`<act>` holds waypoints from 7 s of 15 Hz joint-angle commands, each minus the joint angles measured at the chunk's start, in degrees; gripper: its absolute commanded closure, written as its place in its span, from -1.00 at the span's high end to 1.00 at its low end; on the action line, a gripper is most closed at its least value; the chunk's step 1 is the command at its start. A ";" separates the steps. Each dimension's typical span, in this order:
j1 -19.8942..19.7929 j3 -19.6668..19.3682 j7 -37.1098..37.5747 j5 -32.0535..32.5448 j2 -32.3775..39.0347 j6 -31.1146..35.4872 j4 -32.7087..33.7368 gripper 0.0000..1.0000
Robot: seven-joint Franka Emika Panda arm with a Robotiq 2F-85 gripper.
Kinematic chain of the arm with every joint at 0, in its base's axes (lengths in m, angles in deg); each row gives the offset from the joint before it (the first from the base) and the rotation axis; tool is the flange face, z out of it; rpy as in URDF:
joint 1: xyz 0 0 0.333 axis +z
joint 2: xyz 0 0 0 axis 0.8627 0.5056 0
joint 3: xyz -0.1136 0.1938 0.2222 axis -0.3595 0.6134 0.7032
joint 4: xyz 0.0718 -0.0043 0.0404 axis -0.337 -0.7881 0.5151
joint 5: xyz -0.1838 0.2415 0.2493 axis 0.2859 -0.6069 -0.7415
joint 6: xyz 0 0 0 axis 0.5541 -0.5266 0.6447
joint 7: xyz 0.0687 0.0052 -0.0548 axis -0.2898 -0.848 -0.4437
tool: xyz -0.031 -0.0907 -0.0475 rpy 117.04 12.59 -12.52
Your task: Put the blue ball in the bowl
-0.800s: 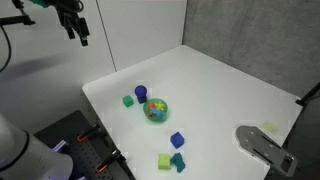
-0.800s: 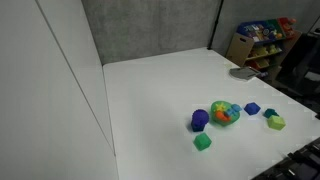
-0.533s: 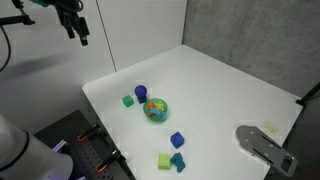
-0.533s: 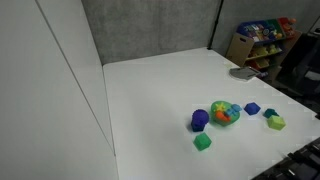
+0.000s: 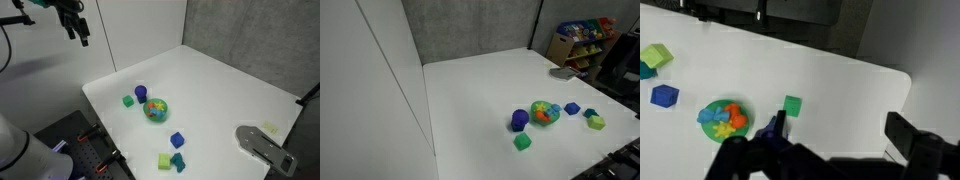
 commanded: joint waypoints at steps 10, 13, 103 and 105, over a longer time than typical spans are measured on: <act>-2.86 0.38 2.40 7.84 12.45 11.79 3.33 1.00; -2.76 0.08 2.31 8.61 17.17 16.75 4.26 1.00; 2.50 -22.98 24.09 28.30 59.86 36.80 15.30 -0.06; 0.99 -22.14 23.50 26.08 59.45 37.70 14.85 -0.06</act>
